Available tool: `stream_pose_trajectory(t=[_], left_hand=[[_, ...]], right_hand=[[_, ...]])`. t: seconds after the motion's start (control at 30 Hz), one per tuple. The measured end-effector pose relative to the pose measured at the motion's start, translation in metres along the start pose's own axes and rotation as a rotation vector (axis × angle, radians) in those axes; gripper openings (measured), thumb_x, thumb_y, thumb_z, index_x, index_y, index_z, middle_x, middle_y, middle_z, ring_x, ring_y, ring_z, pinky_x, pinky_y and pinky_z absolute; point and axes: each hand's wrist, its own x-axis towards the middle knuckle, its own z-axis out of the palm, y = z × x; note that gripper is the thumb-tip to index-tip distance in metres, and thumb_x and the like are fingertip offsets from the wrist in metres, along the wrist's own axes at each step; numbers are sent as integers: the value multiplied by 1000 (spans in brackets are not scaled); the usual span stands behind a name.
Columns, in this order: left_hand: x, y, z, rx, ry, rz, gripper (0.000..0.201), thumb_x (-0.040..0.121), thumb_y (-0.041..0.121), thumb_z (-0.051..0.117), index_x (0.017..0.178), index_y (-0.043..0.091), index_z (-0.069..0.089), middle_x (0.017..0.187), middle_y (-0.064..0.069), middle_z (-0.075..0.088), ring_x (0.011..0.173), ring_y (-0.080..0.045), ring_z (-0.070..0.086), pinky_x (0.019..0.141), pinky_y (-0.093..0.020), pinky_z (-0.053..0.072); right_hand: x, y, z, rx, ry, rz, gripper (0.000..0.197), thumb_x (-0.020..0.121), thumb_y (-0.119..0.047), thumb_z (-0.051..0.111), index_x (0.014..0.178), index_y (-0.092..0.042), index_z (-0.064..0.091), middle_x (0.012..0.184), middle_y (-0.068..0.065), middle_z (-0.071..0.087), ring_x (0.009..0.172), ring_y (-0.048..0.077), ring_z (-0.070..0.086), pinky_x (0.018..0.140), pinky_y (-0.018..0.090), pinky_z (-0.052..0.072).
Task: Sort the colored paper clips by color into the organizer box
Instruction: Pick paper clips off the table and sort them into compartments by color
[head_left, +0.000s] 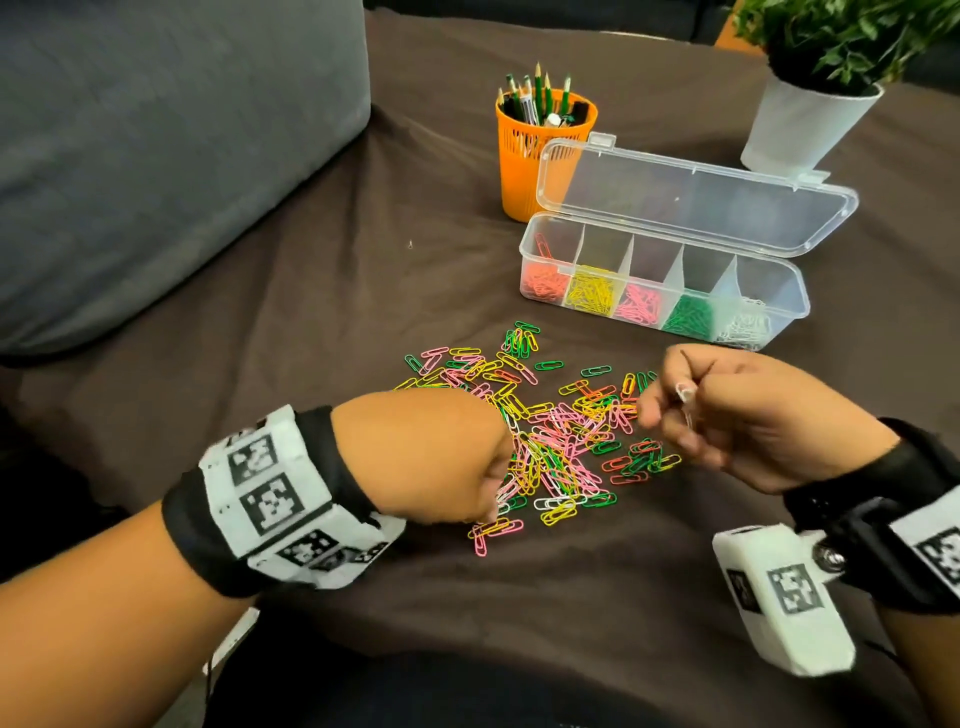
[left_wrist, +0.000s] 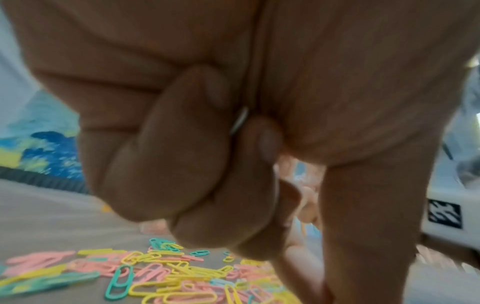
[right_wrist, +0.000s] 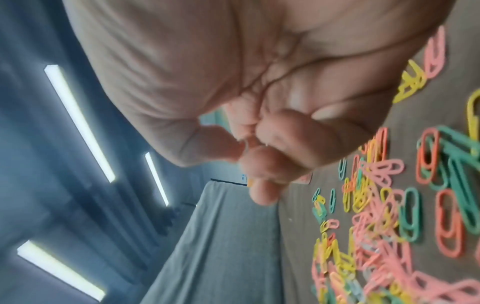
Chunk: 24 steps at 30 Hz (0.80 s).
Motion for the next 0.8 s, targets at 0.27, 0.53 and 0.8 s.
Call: stream_pose_trajectory(t=[0.27, 0.53, 0.8], left_hand=[[-1, -44, -3, -1078, -177, 34, 22, 82, 28, 74, 78, 15, 57, 69, -7, 45, 50, -8, 33, 44, -20, 28], [6, -50, -7, -946, -40, -21, 33, 69, 39, 88, 67, 20, 61, 66, -6, 57, 54, -15, 40, 53, -26, 31], [4, -50, -9, -1049, -17, -54, 14, 89, 6, 70, 100, 13, 65, 73, -6, 58, 49, -6, 40, 41, -14, 31]], right_hand=[[3, 15, 9, 104, -18, 36, 38, 61, 10, 42, 94, -9, 48, 68, 12, 52, 44, 14, 41, 40, 21, 27], [6, 13, 33, -834, -110, -64, 11, 80, -8, 73, 78, -14, 64, 57, -16, 57, 51, -1, 48, 56, 13, 38], [12, 16, 57, -1411, -271, -100, 9, 85, -33, 63, 93, -33, 59, 69, -12, 53, 67, 1, 48, 67, 27, 41]])
